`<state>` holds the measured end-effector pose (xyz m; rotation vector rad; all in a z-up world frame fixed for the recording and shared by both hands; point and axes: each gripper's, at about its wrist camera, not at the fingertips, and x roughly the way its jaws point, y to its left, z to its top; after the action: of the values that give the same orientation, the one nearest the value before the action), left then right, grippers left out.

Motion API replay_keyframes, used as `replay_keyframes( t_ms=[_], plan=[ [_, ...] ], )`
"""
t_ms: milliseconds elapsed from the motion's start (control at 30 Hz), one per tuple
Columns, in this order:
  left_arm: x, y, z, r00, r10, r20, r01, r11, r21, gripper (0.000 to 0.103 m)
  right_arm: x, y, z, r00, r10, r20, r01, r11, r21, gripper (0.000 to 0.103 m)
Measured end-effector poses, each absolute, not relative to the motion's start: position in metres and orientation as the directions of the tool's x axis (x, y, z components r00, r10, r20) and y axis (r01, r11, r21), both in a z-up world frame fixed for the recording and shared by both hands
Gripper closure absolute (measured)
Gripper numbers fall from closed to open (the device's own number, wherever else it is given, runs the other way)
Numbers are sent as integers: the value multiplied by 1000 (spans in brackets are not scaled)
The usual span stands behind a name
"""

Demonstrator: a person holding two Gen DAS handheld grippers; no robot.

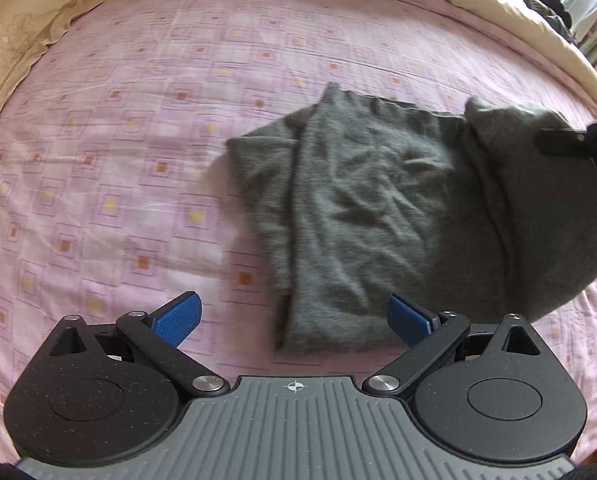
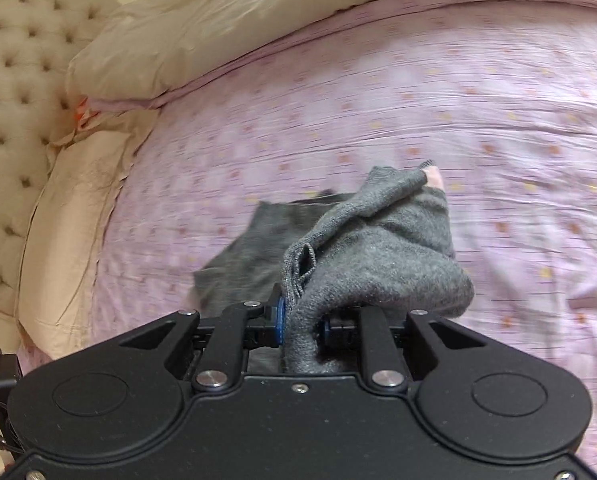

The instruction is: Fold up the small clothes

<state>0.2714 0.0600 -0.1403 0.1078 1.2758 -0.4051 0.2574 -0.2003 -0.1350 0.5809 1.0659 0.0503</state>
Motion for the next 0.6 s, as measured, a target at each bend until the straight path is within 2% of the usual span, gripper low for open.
replay_keyframes(
  t_ms=[200, 300, 433, 600],
  plan=[
    [281, 103, -148, 219, -220, -951, 318, 937, -144, 3, 295, -122, -165, 405, 324, -855, 190, 885, 425, 76],
    [284, 122, -153, 210, -212, -954, 283, 948, -148, 3, 304, -88, -183, 342, 287, -895, 157, 922, 355, 73],
    [284, 138, -156, 201, -208, -957, 257, 954, -153, 3, 310, -57, -192, 308, 269, -913, 70, 950, 304, 52],
    [285, 143, -162, 184, -213, -960, 258, 953, -162, 3, 300, -40, -165, 435, 358, -826, -106, 931, 348, 42]
  ],
)
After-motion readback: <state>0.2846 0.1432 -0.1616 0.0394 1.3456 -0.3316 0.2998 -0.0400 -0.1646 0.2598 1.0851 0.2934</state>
